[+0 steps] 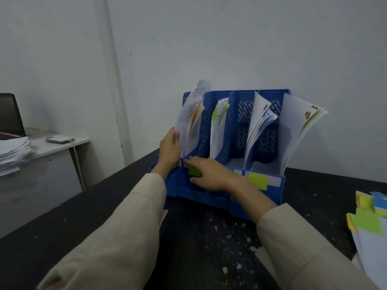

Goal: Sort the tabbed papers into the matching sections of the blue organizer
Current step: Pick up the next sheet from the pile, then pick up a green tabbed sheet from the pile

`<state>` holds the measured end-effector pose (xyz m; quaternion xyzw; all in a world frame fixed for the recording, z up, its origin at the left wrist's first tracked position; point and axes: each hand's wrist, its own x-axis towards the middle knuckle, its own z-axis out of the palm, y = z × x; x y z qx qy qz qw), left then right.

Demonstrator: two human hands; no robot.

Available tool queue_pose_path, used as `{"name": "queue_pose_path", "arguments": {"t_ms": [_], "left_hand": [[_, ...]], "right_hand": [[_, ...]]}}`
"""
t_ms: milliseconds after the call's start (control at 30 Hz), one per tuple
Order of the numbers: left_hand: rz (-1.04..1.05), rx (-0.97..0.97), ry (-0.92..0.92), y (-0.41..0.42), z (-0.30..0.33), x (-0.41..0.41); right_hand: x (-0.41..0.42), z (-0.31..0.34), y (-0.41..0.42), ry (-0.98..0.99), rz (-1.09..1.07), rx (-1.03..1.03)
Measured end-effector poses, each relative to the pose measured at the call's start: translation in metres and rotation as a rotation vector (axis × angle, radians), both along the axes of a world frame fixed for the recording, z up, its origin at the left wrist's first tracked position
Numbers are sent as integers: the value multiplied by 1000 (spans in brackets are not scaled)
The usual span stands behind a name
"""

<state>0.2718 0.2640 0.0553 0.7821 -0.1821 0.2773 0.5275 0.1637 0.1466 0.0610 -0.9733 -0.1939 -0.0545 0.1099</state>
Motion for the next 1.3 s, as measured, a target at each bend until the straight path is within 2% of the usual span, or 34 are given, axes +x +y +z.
{"name": "queue_pose_path", "arguments": {"t_ms": [200, 300, 367, 500, 667, 767, 867, 1067, 1133, 1200, 1300], "left_hand": [[-92, 388, 102, 18, -2, -2], [-179, 382, 139, 20, -4, -8], [-194, 363, 148, 20, -9, -11], [-115, 384, 94, 17, -22, -10], [-7, 467, -49, 12, -29, -15], [43, 481, -66, 8, -28, -18], [42, 468, -69, 7, -28, -20], [13, 410, -56, 7, -27, -23], [14, 412, -48, 8, -26, -21], [20, 429, -35, 8, -25, -19], [46, 487, -19, 5, -25, -17]], "right_hand": [[2, 6, 0, 5, -40, 136], [0, 16, 3, -121, -35, 318], [0, 26, 5, -272, -51, 325], [4, 49, 13, -567, -69, 83], [21, 65, 26, -742, -173, -334], [27, 82, 27, -810, -202, -409], [35, 107, 21, -761, -256, -453], [51, 135, 20, -403, -229, -444], [52, 140, 20, -299, -240, -554], [53, 143, 20, -309, -287, -712], [54, 137, 19, -443, -278, -784]]}}
